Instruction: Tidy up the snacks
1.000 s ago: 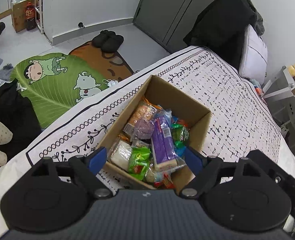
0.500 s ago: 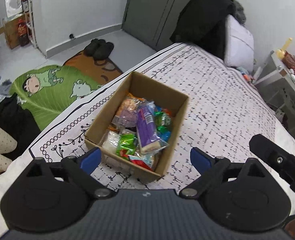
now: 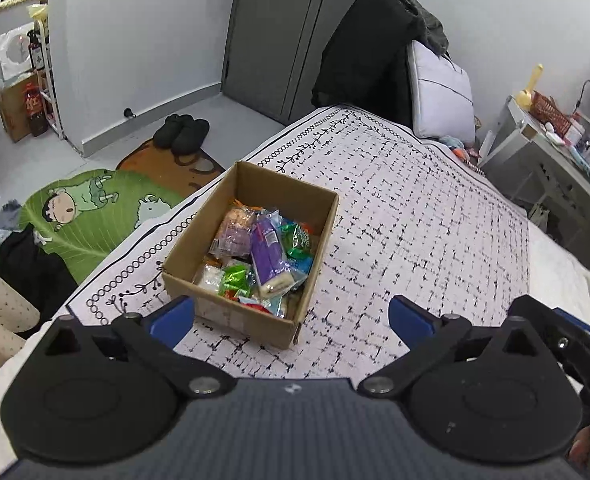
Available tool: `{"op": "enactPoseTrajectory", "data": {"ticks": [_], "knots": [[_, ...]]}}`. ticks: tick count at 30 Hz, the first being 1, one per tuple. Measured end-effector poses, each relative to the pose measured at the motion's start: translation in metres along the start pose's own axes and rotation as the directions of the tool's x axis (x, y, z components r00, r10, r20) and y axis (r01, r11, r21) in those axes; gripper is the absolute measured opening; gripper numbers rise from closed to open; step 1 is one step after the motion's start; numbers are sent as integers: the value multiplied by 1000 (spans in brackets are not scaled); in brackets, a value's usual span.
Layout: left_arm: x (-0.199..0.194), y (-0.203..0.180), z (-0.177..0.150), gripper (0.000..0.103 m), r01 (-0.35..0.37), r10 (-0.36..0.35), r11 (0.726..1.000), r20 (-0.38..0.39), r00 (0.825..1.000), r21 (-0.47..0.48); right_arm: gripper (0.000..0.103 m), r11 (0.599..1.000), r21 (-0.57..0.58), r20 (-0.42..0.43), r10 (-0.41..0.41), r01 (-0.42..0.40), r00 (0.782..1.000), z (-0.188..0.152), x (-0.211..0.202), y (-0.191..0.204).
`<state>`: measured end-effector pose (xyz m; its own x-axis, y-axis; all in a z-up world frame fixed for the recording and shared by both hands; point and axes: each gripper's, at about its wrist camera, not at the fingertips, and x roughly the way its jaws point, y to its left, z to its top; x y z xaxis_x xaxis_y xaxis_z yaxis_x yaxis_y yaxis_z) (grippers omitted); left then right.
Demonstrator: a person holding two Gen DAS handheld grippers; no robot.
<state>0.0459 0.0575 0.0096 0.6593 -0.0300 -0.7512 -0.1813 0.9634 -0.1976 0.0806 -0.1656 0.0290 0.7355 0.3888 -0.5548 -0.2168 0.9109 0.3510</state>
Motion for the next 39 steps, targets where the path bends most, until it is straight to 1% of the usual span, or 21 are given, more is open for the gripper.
{"op": "enactPoseTrajectory", "data": {"ticks": [5,8,13,15,22,28,39], "knots": [[-12,-3,-15,103,-22,21,999,15,1000,32,103,1000,-8,-12,5,-5,1000,-13,-12,-13],[-19,-4,-25,103,-20,19,998,24,1000,53,103,1000,-13,-15,-2,2,1000,-18,-19,-19],[-29,-3,-34,103,-25,22,997,38,999,79,103,1000,-13,-3,-16,15,1000,-25,-29,-27],[-33,0,-35,103,-12,9,997,36,999,75,103,1000,-16,1,-13,13,1000,-27,-33,-28],[-45,6,-37,103,-16,10,995,63,998,99,103,999,-32,37,-14,16,999,-30,-44,-29],[-58,14,-32,103,-29,20,993,81,997,112,103,1000,-25,36,-15,16,999,-29,-51,-29],[-66,25,-26,103,-38,29,992,78,997,122,103,999,-41,53,8,-6,999,-21,-61,-14]]}}
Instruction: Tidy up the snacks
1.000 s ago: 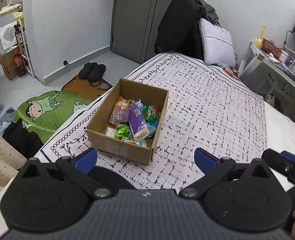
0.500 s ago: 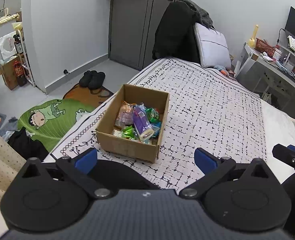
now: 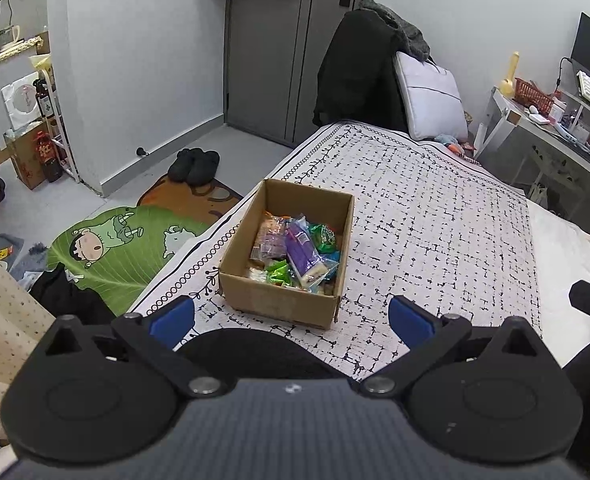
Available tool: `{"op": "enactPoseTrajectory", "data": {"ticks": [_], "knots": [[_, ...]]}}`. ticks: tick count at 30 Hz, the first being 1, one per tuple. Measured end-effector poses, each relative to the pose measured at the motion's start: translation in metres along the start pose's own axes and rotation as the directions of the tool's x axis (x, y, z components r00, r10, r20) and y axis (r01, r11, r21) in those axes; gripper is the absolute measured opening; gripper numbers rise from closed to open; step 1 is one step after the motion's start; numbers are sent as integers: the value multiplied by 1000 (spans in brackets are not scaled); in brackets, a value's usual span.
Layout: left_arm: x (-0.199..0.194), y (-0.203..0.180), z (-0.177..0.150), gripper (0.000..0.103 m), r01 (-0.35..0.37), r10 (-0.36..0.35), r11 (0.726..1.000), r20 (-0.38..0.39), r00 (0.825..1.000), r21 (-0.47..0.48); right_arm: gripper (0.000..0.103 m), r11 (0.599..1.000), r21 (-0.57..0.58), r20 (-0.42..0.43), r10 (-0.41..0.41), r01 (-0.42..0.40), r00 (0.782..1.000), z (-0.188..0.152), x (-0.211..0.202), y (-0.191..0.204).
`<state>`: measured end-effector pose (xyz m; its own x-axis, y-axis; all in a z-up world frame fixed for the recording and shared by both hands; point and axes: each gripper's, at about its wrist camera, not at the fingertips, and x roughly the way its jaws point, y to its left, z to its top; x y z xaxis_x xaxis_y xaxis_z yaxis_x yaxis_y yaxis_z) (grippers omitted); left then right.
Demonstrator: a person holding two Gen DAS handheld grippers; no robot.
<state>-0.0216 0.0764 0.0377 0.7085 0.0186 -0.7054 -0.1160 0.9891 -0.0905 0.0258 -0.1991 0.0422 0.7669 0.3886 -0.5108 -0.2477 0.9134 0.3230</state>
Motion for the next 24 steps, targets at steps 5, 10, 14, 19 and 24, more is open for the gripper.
{"op": "enactPoseTrajectory", "data": {"ticks": [5,10,14,19,24], "knots": [[-2,3,-1,103,5,-5,1000,3,1000,-1,103,1000,-12,-9,5,-6,1000,-1,1,8],[-2,4,-2,103,7,-7,1000,2,1000,-5,103,1000,-19,-21,3,-4,1000,-3,3,14],[-4,6,-3,103,9,-9,1000,2,1000,-7,103,1000,-27,-29,5,-6,1000,-4,6,18],[-5,7,-3,103,15,-15,1000,3,1000,-4,103,1000,-29,-34,5,-6,999,-5,6,23],[-6,5,-2,103,18,-18,1000,3,1000,4,103,1000,-18,-34,1,-1,999,-4,6,22]]}}
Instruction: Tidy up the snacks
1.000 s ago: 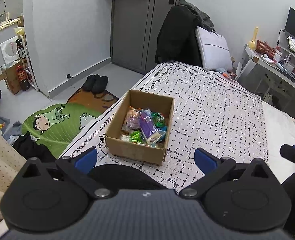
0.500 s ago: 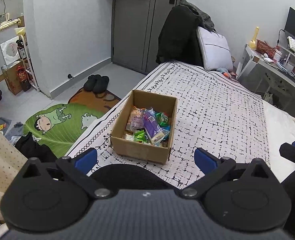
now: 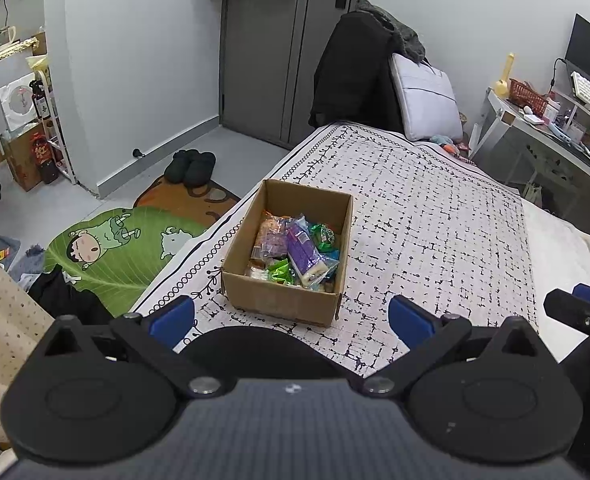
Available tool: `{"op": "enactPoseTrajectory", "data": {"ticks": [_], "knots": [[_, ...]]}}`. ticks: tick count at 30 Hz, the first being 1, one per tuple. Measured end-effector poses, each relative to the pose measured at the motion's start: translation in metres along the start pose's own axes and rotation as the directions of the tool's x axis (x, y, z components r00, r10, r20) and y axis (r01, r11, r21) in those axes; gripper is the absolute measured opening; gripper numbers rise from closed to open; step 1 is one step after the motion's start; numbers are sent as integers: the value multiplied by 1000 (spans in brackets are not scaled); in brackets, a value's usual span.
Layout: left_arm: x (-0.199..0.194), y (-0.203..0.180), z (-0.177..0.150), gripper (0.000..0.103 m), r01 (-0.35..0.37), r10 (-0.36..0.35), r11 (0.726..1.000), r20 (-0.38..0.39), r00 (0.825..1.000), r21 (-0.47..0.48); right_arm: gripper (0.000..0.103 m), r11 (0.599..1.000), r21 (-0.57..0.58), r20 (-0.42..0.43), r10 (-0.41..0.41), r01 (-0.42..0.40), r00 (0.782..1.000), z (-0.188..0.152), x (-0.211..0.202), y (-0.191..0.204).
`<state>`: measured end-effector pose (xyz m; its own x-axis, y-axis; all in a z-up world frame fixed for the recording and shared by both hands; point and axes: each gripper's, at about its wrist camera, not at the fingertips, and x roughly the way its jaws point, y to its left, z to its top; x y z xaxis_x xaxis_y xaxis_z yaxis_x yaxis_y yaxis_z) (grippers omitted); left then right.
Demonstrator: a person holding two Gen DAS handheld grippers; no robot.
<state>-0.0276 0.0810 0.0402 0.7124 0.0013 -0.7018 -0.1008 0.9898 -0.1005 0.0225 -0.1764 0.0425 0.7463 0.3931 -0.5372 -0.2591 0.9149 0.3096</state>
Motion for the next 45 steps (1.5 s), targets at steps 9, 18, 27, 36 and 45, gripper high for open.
{"op": "enactPoseTrajectory", "data": {"ticks": [9,18,27,36,45], "knots": [[-2,2,-1,103,0,0,1000,0,1000,7,103,1000,4,1,0,0,1000,0,-2,0],[-2,0,-3,103,7,-7,1000,-1,1000,11,103,1000,2,2,-3,3,1000,0,-2,1],[-4,-2,-5,103,12,-12,1000,0,1000,11,103,1000,2,1,-5,5,1000,-1,-4,1],[-5,-3,-6,103,12,-12,1000,4,1000,16,103,1000,3,4,-7,7,1000,-3,-4,1],[-6,-3,-5,103,14,-14,1000,6,1000,16,103,1000,3,3,-7,7,1000,-3,-4,0]]}}
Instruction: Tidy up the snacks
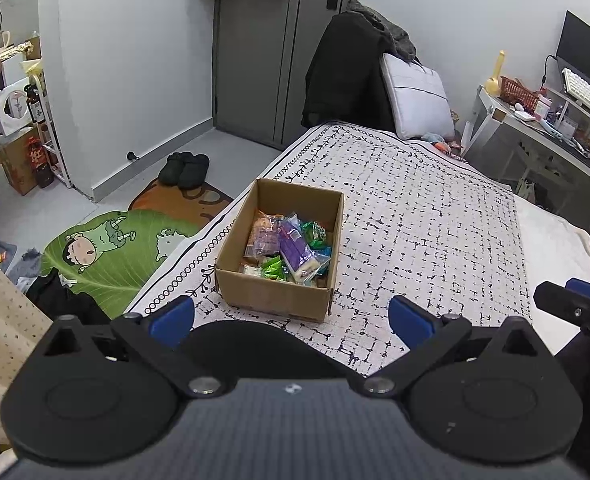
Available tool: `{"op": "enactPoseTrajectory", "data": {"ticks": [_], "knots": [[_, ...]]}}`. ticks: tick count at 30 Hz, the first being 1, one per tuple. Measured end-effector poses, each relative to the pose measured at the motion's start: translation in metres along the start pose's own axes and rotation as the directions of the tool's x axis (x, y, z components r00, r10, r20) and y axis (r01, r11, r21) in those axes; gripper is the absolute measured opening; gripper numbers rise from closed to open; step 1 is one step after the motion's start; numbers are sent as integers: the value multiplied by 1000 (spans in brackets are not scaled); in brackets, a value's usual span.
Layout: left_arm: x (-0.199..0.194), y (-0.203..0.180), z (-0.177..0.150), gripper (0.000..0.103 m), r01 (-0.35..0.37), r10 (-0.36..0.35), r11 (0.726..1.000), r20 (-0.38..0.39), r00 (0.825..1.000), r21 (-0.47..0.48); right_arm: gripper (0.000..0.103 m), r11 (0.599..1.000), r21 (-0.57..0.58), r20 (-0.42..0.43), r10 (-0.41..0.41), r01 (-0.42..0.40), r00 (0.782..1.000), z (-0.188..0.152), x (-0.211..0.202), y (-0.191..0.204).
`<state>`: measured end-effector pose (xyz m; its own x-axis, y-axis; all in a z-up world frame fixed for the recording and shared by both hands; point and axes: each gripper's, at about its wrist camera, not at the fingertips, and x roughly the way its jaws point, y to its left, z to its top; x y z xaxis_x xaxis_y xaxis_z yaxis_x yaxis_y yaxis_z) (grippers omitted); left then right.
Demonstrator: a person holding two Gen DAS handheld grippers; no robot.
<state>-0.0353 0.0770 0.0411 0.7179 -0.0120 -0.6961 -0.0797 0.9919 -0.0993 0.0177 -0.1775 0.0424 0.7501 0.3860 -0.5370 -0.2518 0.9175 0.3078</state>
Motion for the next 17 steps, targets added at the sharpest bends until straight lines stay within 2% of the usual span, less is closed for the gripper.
{"op": "enactPoseTrajectory", "data": {"ticks": [17], "knots": [[9,-3,0,103,-1,1,1000,-9,1000,12,103,1000,13,-26,-9,9,1000,-3,8,-3]]}}
